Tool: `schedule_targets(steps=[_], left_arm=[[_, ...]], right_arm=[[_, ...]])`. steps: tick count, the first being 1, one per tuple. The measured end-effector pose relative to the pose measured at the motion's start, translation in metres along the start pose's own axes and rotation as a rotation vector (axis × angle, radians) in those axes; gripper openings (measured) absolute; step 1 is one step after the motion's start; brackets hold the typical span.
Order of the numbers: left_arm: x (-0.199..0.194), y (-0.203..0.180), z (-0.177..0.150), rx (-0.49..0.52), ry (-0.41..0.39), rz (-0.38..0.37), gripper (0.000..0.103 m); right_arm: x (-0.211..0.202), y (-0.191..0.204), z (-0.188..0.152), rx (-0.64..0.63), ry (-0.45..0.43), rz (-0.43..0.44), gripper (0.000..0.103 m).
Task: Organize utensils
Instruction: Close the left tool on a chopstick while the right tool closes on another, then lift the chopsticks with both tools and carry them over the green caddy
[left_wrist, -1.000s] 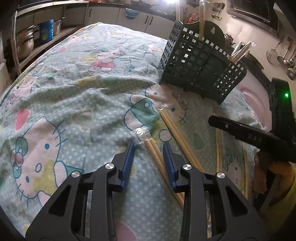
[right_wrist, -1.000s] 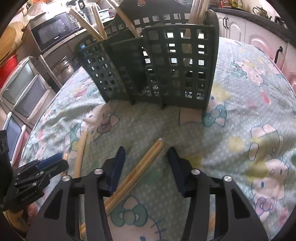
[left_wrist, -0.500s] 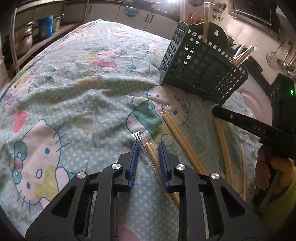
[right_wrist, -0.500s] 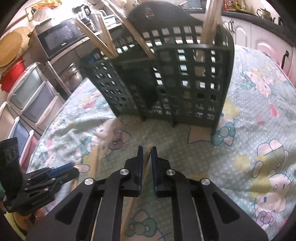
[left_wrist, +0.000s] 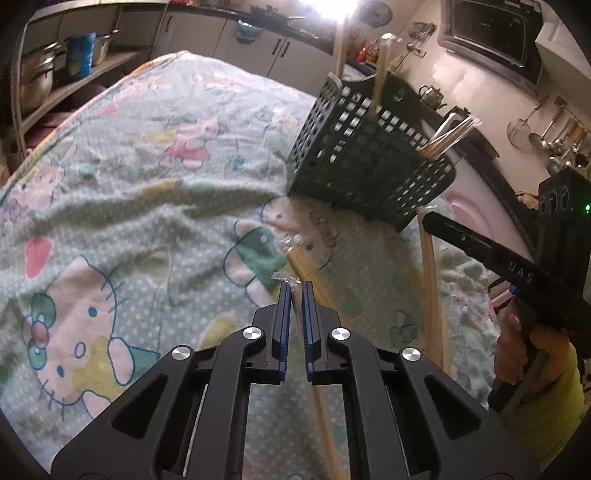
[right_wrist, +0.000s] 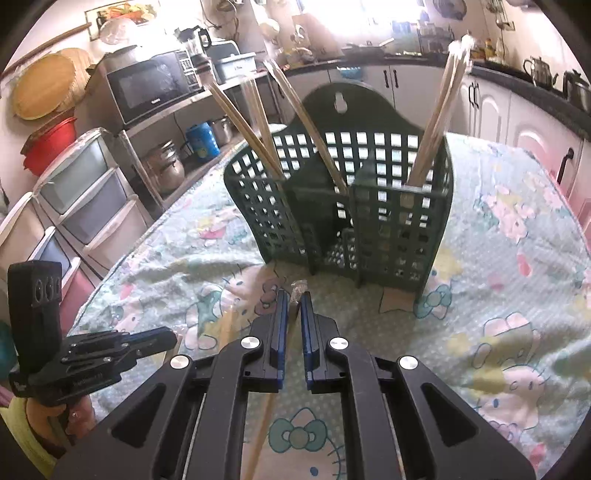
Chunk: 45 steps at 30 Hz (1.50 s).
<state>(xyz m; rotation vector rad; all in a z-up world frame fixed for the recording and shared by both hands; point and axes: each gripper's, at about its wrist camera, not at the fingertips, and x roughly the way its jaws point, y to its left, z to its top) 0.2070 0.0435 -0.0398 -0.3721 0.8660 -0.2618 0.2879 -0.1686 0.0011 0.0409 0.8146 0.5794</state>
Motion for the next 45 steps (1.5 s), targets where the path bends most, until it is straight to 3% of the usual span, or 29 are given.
schedule_targets(steps=[19, 45], left_arm=[[-0.051, -0.053, 0.046, 0.114, -0.145, -0.036, 0.001], [-0.080, -0.105, 0.102, 0.229, -0.265, -0.085, 0.000]], right_arm=[[-0.066, 0.006, 0.017, -0.059, -0.152, -0.012, 0.006], [-0.110, -0.002, 0.048, -0.064, -0.290, -0.023, 0.005]])
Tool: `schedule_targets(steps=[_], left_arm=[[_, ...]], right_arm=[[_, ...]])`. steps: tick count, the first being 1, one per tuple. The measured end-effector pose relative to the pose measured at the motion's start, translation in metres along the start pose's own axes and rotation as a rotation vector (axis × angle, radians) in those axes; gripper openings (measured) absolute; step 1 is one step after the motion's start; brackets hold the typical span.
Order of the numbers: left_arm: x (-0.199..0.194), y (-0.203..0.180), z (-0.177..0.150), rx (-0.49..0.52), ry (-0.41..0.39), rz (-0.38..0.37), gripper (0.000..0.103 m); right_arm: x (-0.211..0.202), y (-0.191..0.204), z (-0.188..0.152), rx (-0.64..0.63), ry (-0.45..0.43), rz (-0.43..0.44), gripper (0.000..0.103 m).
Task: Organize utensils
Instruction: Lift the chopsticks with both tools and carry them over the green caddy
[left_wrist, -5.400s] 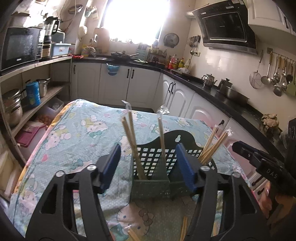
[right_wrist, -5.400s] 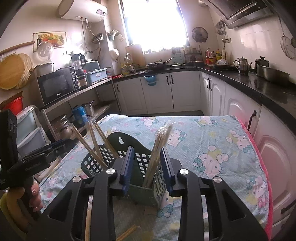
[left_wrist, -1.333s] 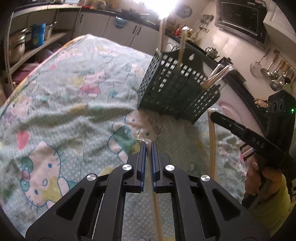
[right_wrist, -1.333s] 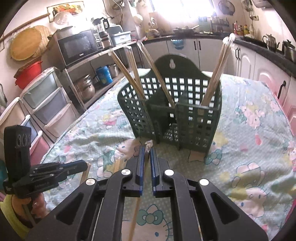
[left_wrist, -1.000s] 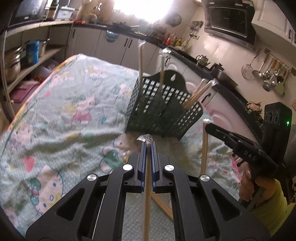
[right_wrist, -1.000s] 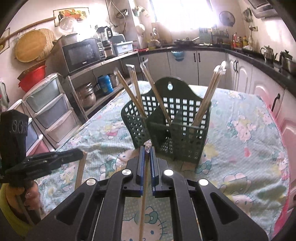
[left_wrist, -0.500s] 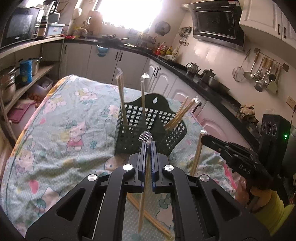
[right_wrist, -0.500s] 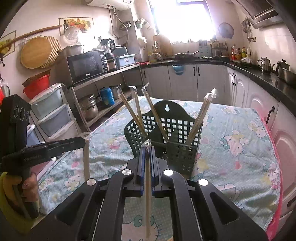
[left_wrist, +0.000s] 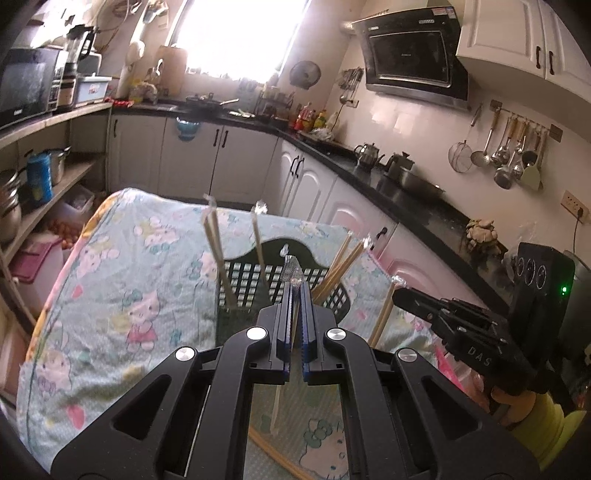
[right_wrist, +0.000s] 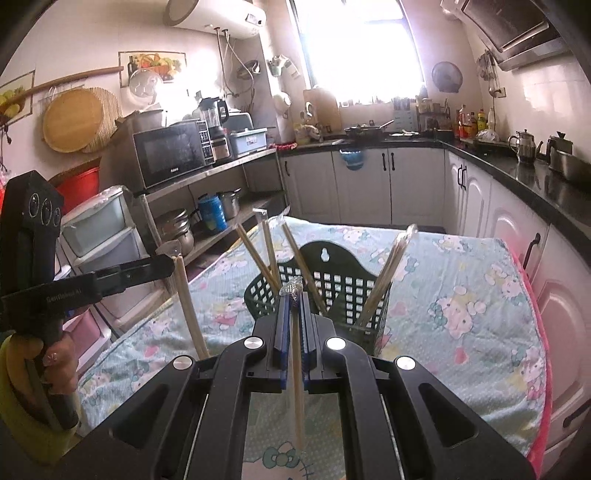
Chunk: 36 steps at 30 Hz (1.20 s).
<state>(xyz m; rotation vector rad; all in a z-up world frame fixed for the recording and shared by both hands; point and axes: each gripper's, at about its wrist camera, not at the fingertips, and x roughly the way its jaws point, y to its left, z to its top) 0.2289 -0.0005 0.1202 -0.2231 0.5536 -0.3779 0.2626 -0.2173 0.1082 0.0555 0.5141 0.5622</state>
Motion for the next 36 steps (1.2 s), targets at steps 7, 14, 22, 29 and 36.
schedule_targets(steps=[7, 14, 22, 29, 36], left_arm=[[0.002, -0.008, 0.026, 0.013, -0.049, -0.011, 0.000], [0.002, -0.017, 0.052, 0.033, -0.105, -0.008, 0.000], [0.008, -0.024, 0.082, 0.030, -0.148, -0.024, 0.000], [0.023, -0.029, 0.099, 0.027, -0.188, -0.026, 0.000], [0.054, -0.025, 0.100, 0.005, -0.186, -0.026, 0.000]], right_arm=[[-0.010, -0.002, 0.024, 0.001, -0.057, -0.005, 0.005], [-0.019, -0.004, 0.053, -0.011, -0.119, -0.012, 0.005], [-0.022, -0.006, 0.081, -0.022, -0.191, -0.032, 0.005], [-0.015, -0.006, 0.098, -0.078, -0.259, -0.081, 0.005], [0.006, -0.019, 0.097, -0.071, -0.234, -0.096, 0.005]])
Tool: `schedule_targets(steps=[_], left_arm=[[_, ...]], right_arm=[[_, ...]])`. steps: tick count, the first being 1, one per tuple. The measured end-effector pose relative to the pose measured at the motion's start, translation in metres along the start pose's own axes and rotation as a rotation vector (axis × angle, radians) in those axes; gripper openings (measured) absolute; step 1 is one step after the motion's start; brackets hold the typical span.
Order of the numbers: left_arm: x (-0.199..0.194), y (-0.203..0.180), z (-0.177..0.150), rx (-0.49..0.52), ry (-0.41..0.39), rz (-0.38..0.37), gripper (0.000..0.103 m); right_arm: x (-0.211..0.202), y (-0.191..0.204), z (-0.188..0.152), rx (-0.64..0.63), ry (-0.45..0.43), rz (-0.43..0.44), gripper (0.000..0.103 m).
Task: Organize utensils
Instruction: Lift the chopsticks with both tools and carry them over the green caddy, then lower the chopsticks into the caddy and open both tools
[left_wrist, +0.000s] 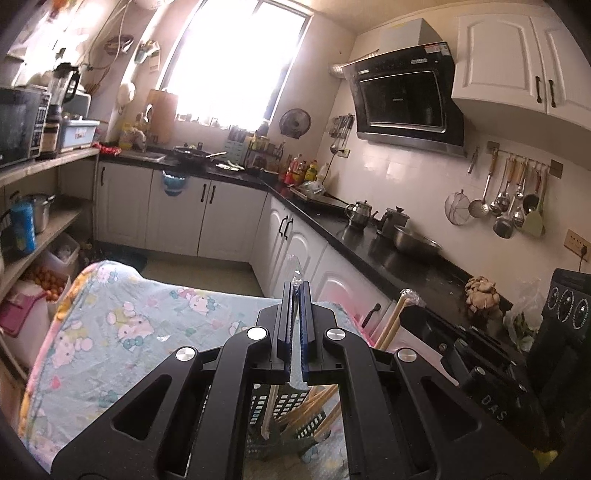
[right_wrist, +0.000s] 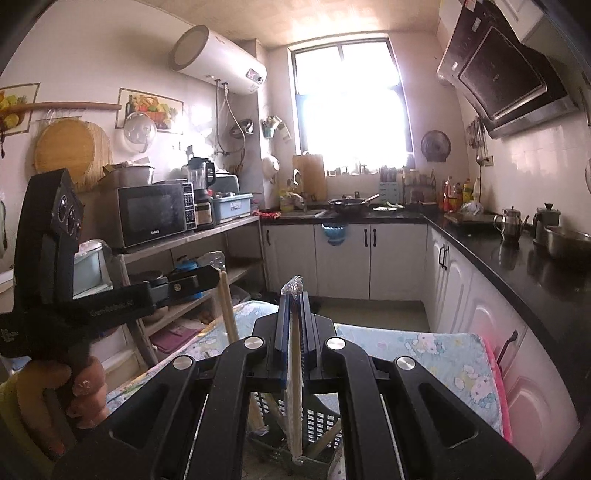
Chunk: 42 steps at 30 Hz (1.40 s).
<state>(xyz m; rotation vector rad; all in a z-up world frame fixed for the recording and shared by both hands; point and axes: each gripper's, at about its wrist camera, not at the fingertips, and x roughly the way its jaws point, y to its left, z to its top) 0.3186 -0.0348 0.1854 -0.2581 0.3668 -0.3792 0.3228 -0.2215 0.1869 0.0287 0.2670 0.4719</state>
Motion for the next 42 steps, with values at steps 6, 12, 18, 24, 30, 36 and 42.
schedule_targets(steps=[6, 12, 18, 24, 30, 36, 42], left_arm=[[0.017, 0.003, -0.015, -0.001, 0.013, 0.005, 0.000], [0.029, 0.006, -0.036, -0.007, 0.022, 0.016, 0.000], [0.040, 0.013, -0.050, -0.009, 0.047, 0.038, 0.000], [0.043, 0.015, -0.053, 0.001, 0.049, 0.044, 0.000], [0.046, 0.019, -0.061, -0.001, 0.076, 0.054, 0.000], [0.043, 0.027, -0.070, 0.002, 0.108, 0.068, 0.000], [0.040, 0.031, -0.079, 0.010, 0.166, 0.091, 0.000]], right_arm=[[0.015, -0.008, -0.011, -0.004, 0.024, -0.031, 0.005], [0.023, -0.009, -0.024, -0.035, 0.005, -0.060, 0.005], [0.023, -0.010, -0.026, -0.045, -0.016, -0.049, 0.005], [0.027, -0.013, -0.018, -0.035, -0.038, -0.044, 0.005], [0.043, -0.014, -0.034, -0.045, 0.021, -0.055, 0.005], [0.056, -0.017, -0.056, -0.031, 0.109, -0.053, 0.005], [0.053, -0.019, -0.071, 0.000, 0.164, -0.050, 0.005]])
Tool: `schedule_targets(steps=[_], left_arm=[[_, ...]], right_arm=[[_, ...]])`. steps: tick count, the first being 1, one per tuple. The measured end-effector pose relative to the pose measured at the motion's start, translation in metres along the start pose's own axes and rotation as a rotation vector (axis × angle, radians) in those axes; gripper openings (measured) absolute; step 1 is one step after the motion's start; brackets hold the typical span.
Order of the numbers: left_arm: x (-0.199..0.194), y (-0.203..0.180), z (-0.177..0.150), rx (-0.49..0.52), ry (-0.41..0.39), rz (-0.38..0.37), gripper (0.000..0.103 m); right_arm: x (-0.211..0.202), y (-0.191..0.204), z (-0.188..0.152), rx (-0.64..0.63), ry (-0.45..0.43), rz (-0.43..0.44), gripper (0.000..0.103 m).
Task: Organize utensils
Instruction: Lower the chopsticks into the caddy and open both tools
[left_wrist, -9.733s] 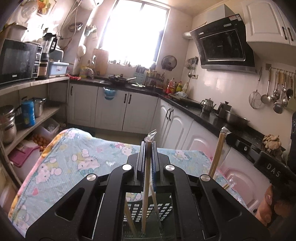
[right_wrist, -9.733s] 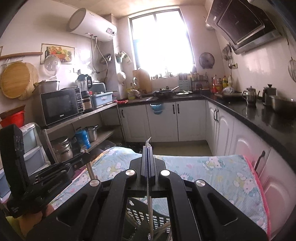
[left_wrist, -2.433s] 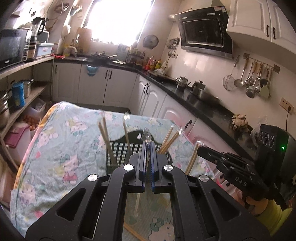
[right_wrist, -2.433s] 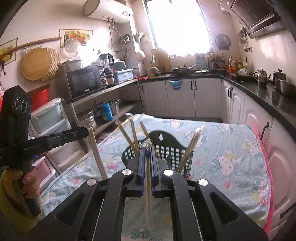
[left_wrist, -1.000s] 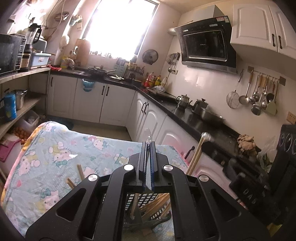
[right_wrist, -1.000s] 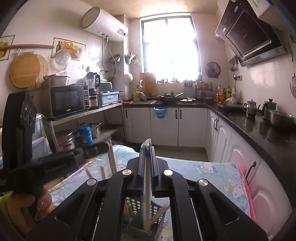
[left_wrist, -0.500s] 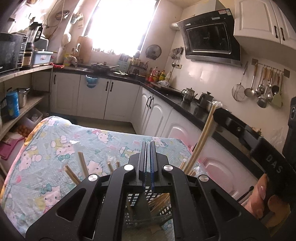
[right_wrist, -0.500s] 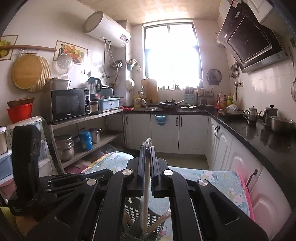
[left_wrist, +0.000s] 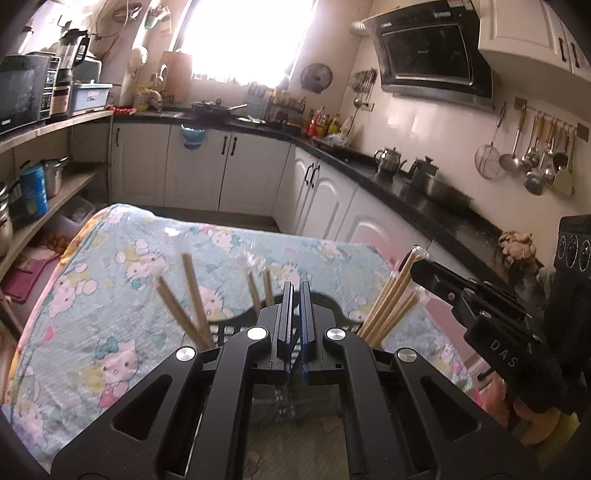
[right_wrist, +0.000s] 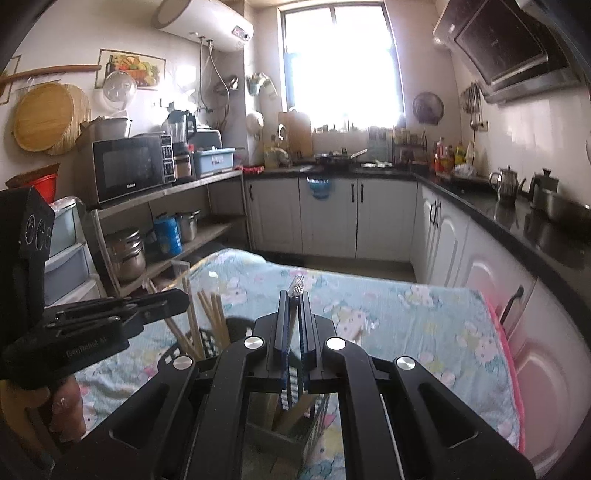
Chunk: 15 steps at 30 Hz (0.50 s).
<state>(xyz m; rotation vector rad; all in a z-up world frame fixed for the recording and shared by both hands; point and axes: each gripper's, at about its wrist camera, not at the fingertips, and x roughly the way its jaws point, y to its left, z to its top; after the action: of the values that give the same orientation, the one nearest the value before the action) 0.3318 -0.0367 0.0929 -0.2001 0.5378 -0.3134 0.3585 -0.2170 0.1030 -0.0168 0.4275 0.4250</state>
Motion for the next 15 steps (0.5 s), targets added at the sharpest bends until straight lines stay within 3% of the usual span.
schedule_targets(steps=[11, 13, 15], left_arm=[[-0.006, 0.003, -0.017, 0.017, 0.075, 0.019, 0.000], [-0.009, 0.002, -0.021, 0.019, 0.083, 0.023, 0.000], [-0.011, 0.002, -0.023, 0.018, 0.092, 0.025, 0.002]], right_arm=[[-0.005, -0.005, -0.013, 0.028, 0.069, -0.022, 0.007], [-0.008, -0.006, -0.014, 0.037, 0.071, -0.014, 0.019], [-0.013, -0.007, -0.016, 0.036, 0.067, -0.015, 0.023]])
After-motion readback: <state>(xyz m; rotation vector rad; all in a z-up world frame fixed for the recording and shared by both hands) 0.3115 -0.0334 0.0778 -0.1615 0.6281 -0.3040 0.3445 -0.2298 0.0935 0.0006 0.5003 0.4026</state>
